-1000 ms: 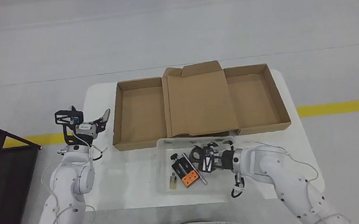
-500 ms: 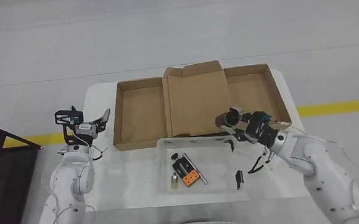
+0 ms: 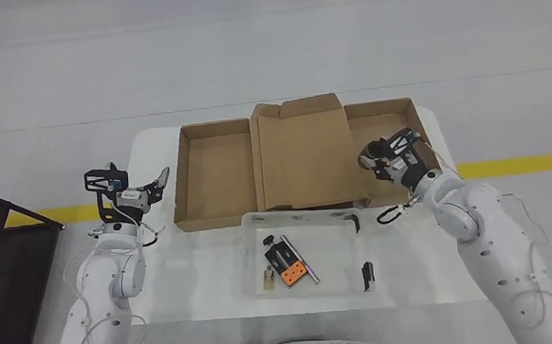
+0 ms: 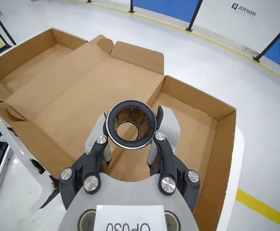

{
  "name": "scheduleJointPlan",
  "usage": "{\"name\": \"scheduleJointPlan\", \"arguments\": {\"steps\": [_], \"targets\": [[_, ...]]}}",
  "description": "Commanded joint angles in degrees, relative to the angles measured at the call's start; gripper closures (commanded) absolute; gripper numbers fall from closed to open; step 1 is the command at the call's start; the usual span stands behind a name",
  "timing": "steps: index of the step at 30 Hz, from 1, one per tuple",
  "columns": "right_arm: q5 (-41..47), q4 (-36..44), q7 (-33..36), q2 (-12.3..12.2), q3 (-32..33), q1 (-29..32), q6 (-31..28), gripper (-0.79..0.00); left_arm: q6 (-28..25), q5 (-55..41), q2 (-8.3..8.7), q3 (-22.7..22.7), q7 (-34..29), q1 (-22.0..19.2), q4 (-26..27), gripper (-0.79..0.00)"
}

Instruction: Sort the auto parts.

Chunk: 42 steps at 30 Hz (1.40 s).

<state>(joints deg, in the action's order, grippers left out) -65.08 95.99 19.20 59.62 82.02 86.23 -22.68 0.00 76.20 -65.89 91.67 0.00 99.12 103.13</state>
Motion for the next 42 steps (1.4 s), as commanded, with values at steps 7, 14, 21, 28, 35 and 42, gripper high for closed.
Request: {"name": "scheduleJointPlan", "arguments": {"steps": [7, 14, 21, 28, 35, 42], "targets": [[-1.2, -4.8, 3.5, 0.7, -2.6, -3.1, 6.2, -0.04, 0.0, 0.0, 0.0, 0.0, 0.0, 0.0, 0.0, -0.785], [-1.8, -5.1, 5.5, 1.2, -4.0, -3.8, 11.4, -0.391, 0.0, 0.0, 0.0, 0.0, 0.0, 0.0, 0.0, -0.785], [-3.5, -3.3, 7.0, 1.4, -4.4, -2.6, 14.1, -0.785, 0.0, 0.0, 0.0, 0.0, 0.0, 0.0, 0.0, -0.785], [-3.4, 4.4, 2.5, 1.0, -0.8, 2.6, 12.9, -0.785, 0.0, 0.0, 0.0, 0.0, 0.0, 0.0, 0.0, -0.785], [-3.6, 15.0, -9.9, 0.0, 5.5, 13.2, 2.8, -0.785, 0.0, 0.0, 0.0, 0.0, 0.0, 0.0, 0.0, -0.785], [-4.0, 16.5, -16.7, -0.3, 7.1, 17.0, -5.0, -0.785, 0.0, 0.0, 0.0, 0.0, 0.0, 0.0, 0.0, -0.785]]}}
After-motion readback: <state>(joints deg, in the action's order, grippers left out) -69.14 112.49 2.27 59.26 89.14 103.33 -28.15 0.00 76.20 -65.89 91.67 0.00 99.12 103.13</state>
